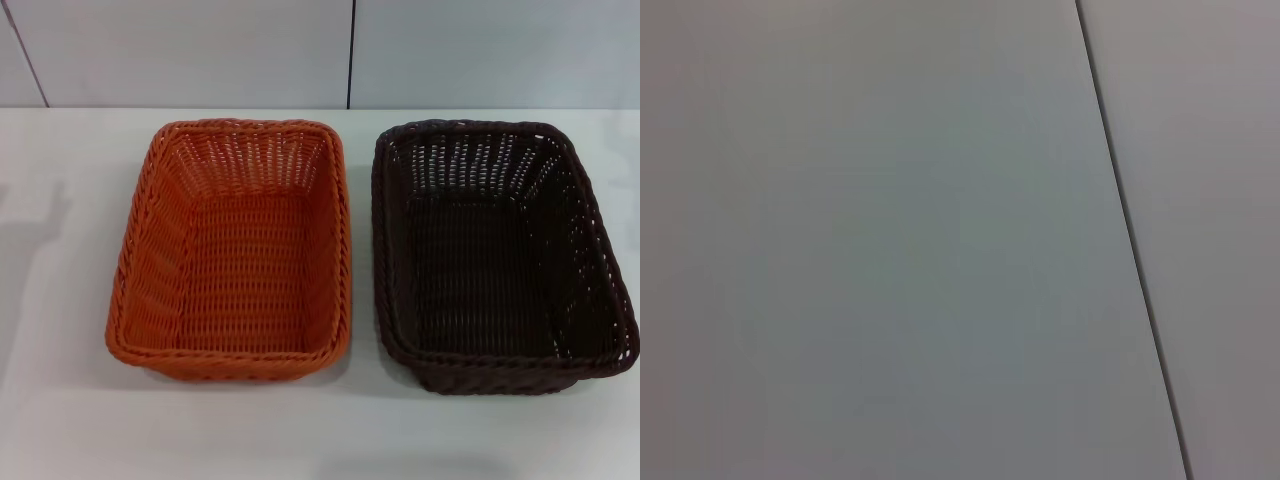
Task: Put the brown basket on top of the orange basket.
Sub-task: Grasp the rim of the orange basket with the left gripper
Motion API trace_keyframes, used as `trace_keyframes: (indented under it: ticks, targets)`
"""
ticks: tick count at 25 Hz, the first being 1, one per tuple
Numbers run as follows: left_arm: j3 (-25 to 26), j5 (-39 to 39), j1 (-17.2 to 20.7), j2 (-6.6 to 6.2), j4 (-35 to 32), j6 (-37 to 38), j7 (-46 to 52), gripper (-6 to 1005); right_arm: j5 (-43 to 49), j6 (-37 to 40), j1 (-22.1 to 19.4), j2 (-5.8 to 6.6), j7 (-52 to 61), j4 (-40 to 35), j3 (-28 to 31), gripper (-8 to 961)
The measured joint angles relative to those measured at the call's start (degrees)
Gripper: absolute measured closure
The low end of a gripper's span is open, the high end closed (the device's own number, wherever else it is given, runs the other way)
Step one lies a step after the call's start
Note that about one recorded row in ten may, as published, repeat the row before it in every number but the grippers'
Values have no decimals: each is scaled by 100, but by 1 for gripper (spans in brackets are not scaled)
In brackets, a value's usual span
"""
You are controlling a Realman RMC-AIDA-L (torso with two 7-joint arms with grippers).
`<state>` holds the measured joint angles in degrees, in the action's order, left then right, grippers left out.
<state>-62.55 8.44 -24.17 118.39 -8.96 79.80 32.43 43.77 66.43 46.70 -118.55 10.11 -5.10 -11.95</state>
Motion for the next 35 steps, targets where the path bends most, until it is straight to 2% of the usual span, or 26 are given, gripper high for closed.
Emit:
trace_keyframes:
  ticks: [35]
  targets:
    - [-138, 0, 7, 0, 9, 0, -9, 186, 0, 1, -11, 0, 0, 0, -7, 377]
